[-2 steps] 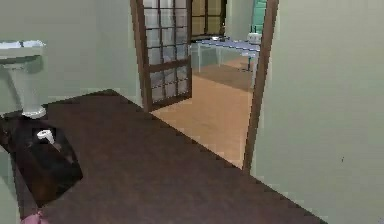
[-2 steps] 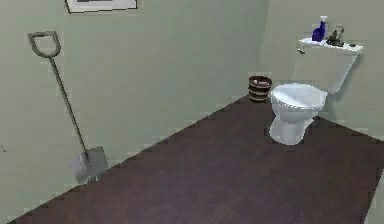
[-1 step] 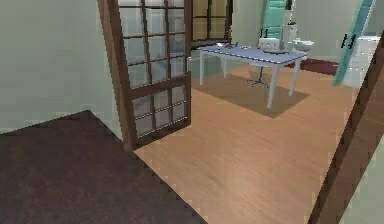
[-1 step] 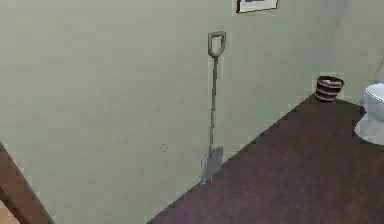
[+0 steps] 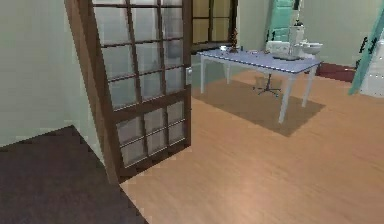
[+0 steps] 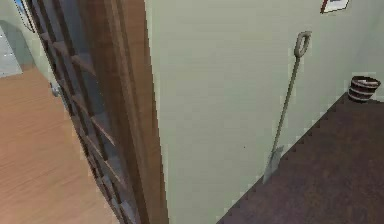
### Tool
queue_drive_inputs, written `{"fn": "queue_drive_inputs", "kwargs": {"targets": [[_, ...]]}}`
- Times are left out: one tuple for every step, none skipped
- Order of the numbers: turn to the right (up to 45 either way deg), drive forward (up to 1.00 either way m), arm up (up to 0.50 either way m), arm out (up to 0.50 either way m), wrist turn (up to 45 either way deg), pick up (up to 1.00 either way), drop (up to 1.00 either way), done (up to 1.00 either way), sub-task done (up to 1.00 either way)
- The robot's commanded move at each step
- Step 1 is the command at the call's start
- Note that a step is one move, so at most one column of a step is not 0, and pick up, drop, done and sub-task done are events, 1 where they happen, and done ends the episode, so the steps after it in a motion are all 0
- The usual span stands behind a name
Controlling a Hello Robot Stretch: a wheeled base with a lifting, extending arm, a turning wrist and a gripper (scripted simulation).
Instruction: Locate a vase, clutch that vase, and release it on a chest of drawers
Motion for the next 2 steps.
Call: {"fn": "queue_drive_inputs", "kwargs": {"targets": [[0.0, 0.2, 0.0, 0.0, 0.0, 0.0, 0.0, 0.0, 0.0], [39.0, 0.0, 0.0, 0.0, 0.0, 0.0, 0.0, 0.0, 0.0]]}}
